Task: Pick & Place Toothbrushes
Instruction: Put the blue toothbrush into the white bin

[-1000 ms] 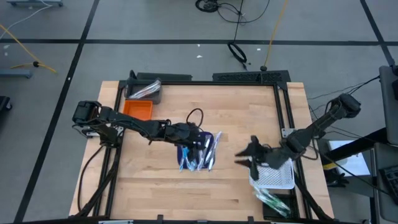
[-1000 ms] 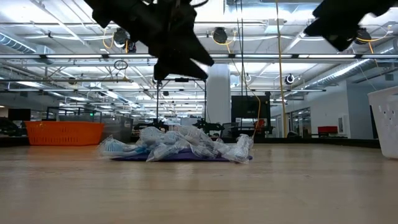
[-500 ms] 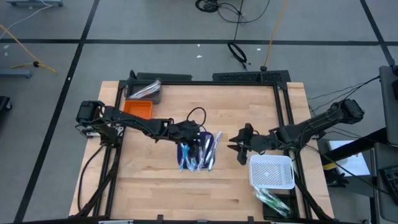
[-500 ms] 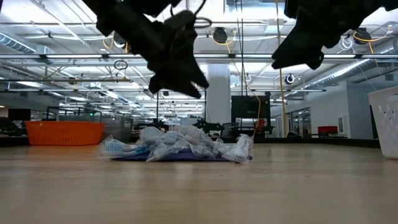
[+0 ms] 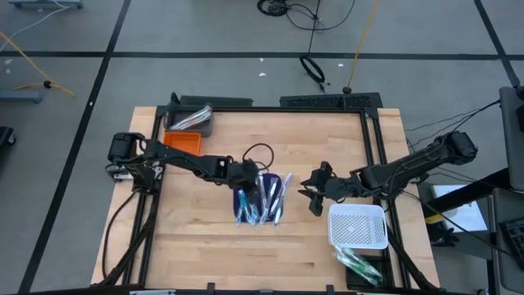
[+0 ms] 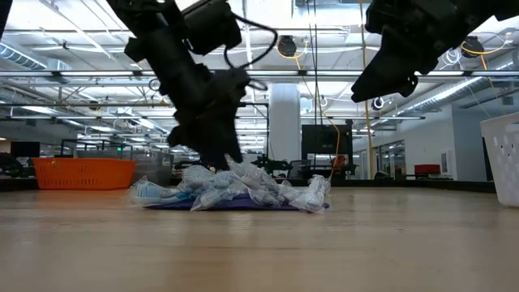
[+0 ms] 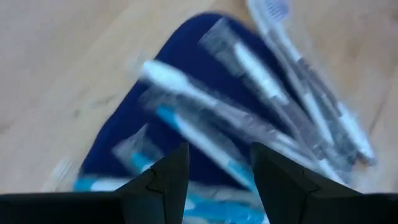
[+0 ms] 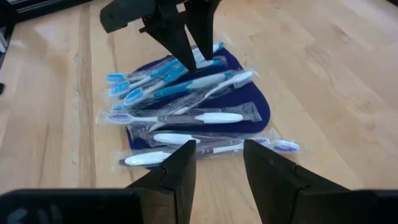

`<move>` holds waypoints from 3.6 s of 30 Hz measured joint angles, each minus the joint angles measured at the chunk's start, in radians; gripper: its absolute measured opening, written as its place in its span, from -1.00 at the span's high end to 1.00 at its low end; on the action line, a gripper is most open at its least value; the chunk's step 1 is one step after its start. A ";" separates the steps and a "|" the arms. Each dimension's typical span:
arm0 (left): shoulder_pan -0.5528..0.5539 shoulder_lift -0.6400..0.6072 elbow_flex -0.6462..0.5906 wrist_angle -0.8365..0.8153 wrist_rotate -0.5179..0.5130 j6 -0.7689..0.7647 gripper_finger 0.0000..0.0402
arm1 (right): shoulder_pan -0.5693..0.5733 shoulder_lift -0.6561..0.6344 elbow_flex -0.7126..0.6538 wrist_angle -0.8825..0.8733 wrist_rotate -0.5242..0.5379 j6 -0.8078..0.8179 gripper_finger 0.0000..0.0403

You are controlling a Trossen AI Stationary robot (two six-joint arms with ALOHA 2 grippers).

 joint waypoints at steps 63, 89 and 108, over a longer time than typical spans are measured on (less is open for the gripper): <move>-0.065 -0.052 -0.062 -0.264 -0.053 -0.290 0.15 | -0.007 -0.001 -0.089 0.162 0.002 -0.096 0.38; -0.035 -0.198 -0.047 -0.234 -0.142 -0.077 1.00 | -0.006 -0.001 -0.089 0.157 0.001 -0.089 0.38; -0.091 -0.289 -0.046 0.069 -0.186 0.219 1.00 | -0.059 0.001 -0.089 0.395 -0.086 -0.182 0.38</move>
